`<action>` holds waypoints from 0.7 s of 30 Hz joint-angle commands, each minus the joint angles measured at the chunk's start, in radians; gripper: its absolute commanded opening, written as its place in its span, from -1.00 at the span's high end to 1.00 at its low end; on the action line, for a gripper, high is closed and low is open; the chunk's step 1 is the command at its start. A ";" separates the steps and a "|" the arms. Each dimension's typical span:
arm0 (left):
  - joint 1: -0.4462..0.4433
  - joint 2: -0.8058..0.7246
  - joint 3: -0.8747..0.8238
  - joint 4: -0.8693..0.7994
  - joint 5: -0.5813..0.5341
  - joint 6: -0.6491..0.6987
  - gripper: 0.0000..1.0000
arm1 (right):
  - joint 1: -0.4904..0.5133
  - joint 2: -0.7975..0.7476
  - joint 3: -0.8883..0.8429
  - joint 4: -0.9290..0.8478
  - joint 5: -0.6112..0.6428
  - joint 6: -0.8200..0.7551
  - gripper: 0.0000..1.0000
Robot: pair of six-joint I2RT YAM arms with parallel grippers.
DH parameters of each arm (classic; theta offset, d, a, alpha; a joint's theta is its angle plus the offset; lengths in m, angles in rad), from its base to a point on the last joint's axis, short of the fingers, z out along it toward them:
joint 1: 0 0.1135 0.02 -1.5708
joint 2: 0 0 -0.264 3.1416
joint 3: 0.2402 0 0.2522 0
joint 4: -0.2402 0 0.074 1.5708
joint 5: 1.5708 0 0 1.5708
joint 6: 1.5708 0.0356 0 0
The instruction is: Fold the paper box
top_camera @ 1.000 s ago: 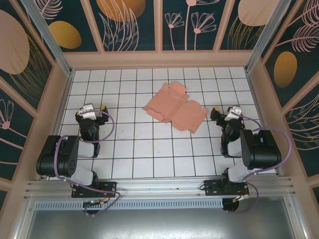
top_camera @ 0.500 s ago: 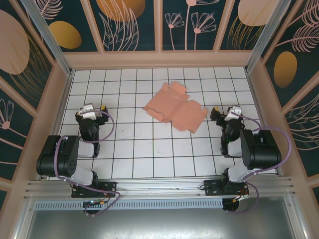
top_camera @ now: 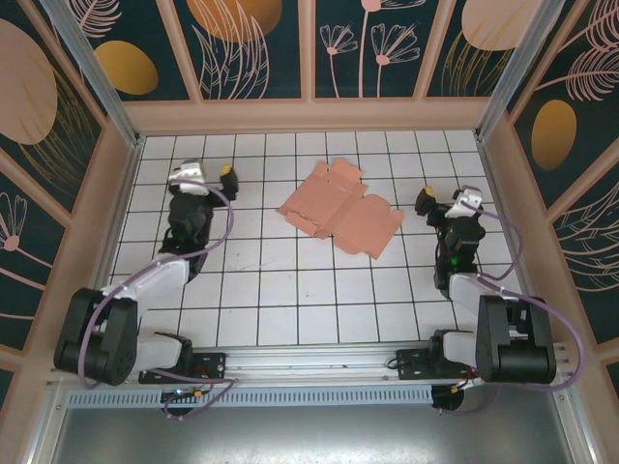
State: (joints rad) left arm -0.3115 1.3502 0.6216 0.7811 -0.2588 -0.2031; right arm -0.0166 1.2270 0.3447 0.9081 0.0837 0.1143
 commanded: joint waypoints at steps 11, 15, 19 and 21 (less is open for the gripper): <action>-0.308 0.601 0.594 -0.260 0.149 -0.400 -0.98 | 0.018 -0.074 0.132 -0.364 -0.118 0.097 -0.98; -0.321 0.727 0.723 -0.351 0.210 -0.495 -0.98 | 0.018 -0.051 0.163 -0.432 -0.149 0.100 -0.98; -0.321 0.793 0.777 -0.431 0.215 -0.502 -0.91 | 0.017 -0.009 0.192 -0.481 -0.179 0.118 -0.96; -0.319 0.813 0.780 -0.459 0.223 -0.494 -0.85 | 0.017 0.006 0.197 -0.483 -0.200 0.127 -0.96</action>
State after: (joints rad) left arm -0.6395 2.1365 1.3712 0.4053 -0.0620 -0.6655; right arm -0.0055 1.2118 0.5098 0.4648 -0.0734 0.2161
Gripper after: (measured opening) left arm 0.931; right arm 0.981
